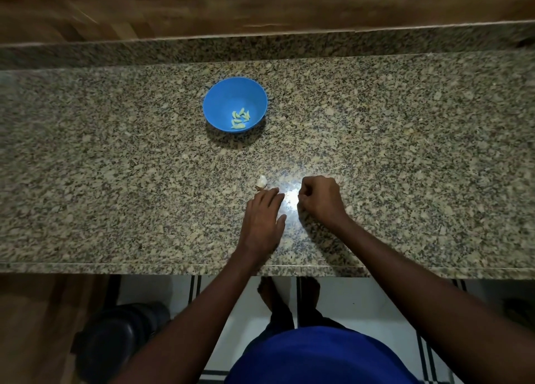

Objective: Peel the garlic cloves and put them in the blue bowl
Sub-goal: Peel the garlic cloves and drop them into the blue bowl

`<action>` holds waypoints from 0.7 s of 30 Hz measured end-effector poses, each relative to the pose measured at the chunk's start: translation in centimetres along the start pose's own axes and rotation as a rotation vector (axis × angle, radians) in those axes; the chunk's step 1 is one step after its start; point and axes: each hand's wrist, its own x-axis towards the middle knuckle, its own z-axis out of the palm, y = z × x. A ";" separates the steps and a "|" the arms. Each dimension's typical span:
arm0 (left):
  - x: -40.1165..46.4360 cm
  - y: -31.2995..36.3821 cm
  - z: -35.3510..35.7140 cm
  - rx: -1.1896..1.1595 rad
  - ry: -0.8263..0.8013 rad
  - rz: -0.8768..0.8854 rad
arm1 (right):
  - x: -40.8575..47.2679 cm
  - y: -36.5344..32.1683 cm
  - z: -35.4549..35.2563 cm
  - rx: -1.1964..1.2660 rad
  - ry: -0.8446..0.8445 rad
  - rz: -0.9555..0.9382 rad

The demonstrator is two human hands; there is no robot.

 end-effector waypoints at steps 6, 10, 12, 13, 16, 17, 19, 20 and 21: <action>0.0 0.1 -0.1 -0.013 0.000 -0.007 | 0.2 -1.1 0.4 -0.252 -0.054 -0.146; 0.0 0.1 -0.2 -0.022 -0.011 -0.020 | 1.4 -1.1 0.2 -0.199 -0.077 -0.068; 0.0 0.2 -0.3 -0.020 -0.009 -0.017 | 2.2 -0.8 -0.3 -0.125 -0.089 0.005; -0.1 0.2 -0.3 -0.020 -0.009 -0.016 | 2.6 -0.5 -0.5 -0.097 -0.104 0.040; 0.0 0.6 -0.3 -0.044 0.003 -0.043 | 3.5 0.0 -0.6 -0.012 -0.148 0.123; 0.2 0.7 -0.3 -0.053 0.013 -0.055 | 3.5 0.0 -0.6 0.003 -0.152 0.136; 0.8 1.2 -0.2 -0.093 0.059 -0.075 | 2.6 -0.4 -1.1 0.075 -0.164 0.147; 1.2 1.7 -0.4 -0.173 0.085 -0.113 | 1.9 -0.7 -1.4 0.160 -0.184 0.166; 1.6 2.2 -0.8 -0.307 0.097 -0.186 | 1.3 -0.7 -1.4 0.272 -0.206 0.205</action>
